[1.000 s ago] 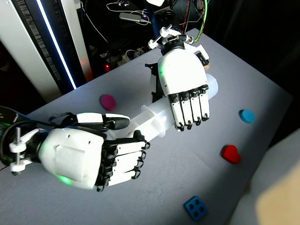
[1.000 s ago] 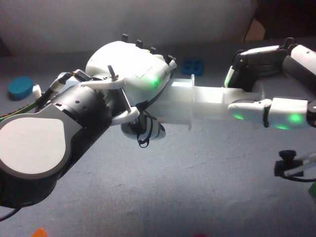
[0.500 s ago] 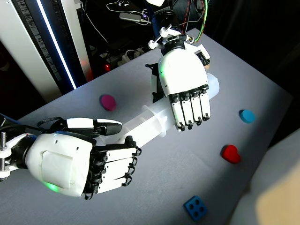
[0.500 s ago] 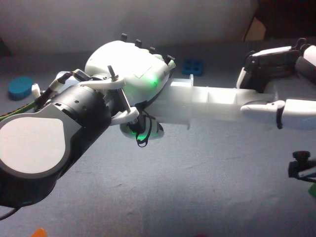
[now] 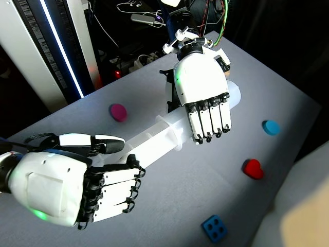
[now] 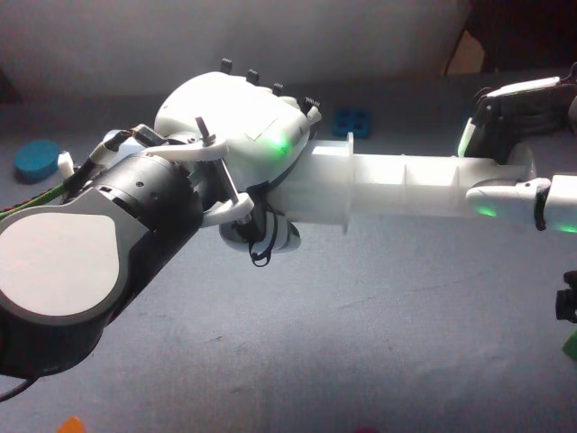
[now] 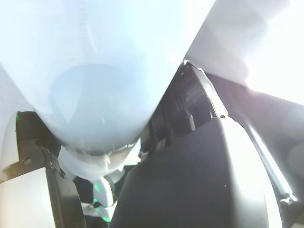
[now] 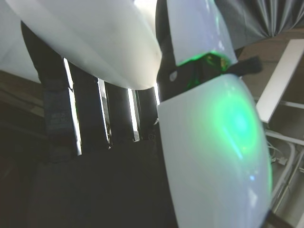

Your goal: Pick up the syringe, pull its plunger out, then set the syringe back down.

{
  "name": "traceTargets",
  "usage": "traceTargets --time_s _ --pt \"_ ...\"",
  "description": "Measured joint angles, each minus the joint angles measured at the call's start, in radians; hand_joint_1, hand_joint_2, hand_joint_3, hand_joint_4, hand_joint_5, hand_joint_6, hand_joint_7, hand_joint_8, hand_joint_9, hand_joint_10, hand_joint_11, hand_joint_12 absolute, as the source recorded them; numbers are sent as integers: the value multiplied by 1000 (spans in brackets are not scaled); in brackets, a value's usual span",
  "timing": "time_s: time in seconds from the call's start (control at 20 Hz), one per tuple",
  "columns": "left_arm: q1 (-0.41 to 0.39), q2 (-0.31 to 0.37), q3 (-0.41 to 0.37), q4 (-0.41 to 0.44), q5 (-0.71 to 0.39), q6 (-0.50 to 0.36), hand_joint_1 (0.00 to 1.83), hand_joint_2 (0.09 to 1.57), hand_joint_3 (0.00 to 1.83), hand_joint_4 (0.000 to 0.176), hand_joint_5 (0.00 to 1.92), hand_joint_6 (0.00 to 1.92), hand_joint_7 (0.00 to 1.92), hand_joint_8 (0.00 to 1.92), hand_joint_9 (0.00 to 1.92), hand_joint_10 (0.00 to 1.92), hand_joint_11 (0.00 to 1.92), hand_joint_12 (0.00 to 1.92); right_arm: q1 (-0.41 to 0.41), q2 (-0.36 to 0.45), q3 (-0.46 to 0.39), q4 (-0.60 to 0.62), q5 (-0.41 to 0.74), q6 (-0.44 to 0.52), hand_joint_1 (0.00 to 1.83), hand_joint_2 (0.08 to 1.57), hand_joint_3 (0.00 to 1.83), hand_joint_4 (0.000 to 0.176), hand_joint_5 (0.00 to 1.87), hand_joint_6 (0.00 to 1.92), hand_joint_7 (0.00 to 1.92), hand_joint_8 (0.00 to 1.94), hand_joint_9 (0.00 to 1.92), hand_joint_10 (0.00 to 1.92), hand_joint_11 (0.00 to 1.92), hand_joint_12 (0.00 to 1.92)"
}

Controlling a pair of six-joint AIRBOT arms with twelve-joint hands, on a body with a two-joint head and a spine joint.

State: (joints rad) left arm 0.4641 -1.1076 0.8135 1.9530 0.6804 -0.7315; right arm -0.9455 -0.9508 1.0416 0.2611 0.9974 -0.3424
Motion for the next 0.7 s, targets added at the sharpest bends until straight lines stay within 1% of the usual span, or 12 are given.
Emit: traceTargets --time_s 0.2,0.7 --pt "0 0 0 0 3 -1 1471 1289 0 0 460 1543 654 1626 602 1638 485 1766 -7 10 0 -8 0 6 1370 1139 0 0 763 1119 936 1019 986 1207 1005 1096" --pt "0 0 0 0 8 0 1472 1287 0 0 463 1543 640 1619 608 1631 509 1761 -25 28 0 -15 10 18 1369 1143 0 0 756 1130 927 1030 976 1228 990 1135"
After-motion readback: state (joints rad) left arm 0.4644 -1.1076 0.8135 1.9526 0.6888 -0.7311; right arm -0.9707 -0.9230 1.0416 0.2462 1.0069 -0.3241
